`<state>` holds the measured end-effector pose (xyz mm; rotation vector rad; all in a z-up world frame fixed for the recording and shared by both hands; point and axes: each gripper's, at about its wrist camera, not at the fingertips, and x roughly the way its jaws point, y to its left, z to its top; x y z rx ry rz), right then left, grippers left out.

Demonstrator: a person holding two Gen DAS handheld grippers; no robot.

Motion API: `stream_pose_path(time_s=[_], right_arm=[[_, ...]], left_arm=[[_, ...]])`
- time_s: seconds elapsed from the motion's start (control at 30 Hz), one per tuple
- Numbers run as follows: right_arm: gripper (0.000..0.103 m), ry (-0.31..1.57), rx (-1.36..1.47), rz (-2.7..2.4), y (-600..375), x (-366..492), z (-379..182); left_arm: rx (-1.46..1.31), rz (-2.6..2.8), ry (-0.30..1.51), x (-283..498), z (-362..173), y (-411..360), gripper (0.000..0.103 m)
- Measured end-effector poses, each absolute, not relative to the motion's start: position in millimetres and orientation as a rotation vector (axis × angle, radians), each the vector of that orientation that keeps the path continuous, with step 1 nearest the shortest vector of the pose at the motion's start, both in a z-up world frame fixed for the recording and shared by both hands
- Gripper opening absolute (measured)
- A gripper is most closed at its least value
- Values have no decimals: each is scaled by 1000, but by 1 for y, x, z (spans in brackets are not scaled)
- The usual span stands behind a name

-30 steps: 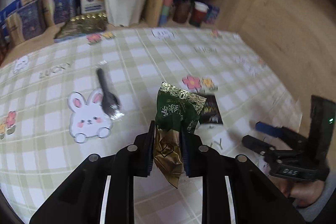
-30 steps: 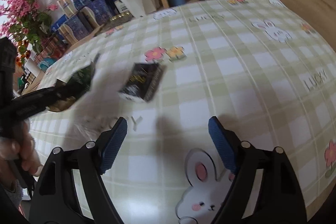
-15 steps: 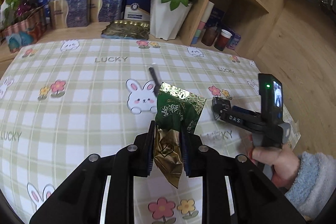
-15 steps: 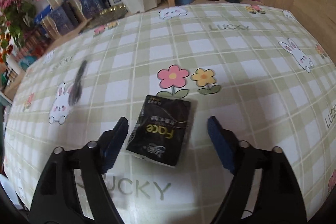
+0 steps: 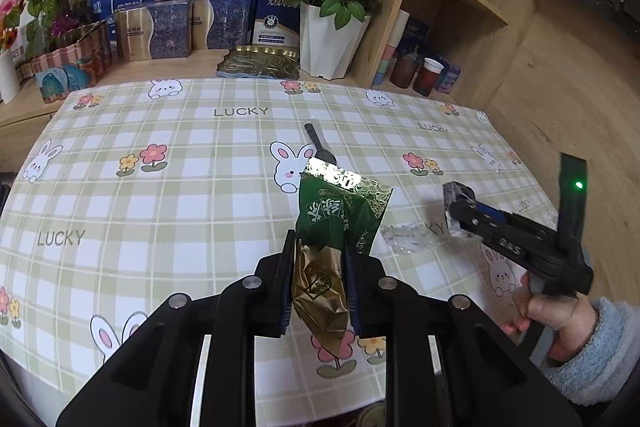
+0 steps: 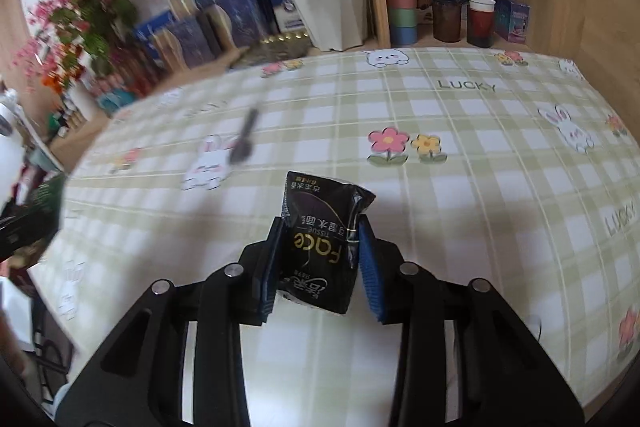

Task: Collect trash
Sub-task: 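Drop the black Face pack from the right tool into the bin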

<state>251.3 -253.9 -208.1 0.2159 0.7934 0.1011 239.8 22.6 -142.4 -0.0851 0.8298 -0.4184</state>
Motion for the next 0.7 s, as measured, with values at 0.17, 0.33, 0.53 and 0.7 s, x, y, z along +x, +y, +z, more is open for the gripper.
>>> stream_pose_path(time_s=[0.17, 0.33, 0.53, 0.7], right_arm=[[38, 767, 223, 102, -258, 197, -196], [38, 774, 183, 116, -252, 153, -194], [38, 804, 148, 154, -241, 110, -203], [38, 860, 158, 178, -234, 78, -222]], left_arm=[[-118, -428, 834, 211, -138, 29, 21], [-123, -443, 828, 179, -134, 25, 21], [-145, -464, 834, 135, -137, 22, 21], [-132, -488, 827, 100, -139, 15, 21]])
